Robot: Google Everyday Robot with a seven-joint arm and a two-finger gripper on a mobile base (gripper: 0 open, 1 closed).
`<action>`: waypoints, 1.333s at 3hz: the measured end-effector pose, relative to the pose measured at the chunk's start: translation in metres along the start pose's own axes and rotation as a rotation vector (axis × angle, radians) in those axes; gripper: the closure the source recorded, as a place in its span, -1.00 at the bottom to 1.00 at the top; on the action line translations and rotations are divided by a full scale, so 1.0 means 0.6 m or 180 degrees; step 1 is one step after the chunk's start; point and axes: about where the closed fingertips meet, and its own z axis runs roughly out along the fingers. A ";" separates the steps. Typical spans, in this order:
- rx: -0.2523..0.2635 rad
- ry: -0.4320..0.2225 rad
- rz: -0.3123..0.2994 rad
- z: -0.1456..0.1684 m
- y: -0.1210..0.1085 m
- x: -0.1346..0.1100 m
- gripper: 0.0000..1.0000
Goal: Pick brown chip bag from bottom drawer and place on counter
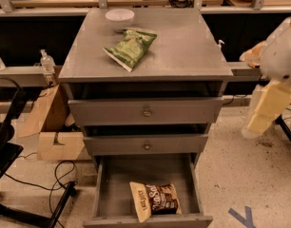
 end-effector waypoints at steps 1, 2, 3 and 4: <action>-0.0091 -0.0521 -0.0073 0.104 0.002 0.008 -1.00; -0.0226 -0.1129 -0.0083 0.247 0.026 0.015 -1.00; -0.0199 -0.1549 -0.0176 0.379 0.059 0.020 -1.00; -0.0057 -0.1629 -0.0175 0.489 0.079 0.032 -1.00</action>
Offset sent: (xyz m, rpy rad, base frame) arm 0.1185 0.0361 -0.2397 0.5812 -0.4062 0.1447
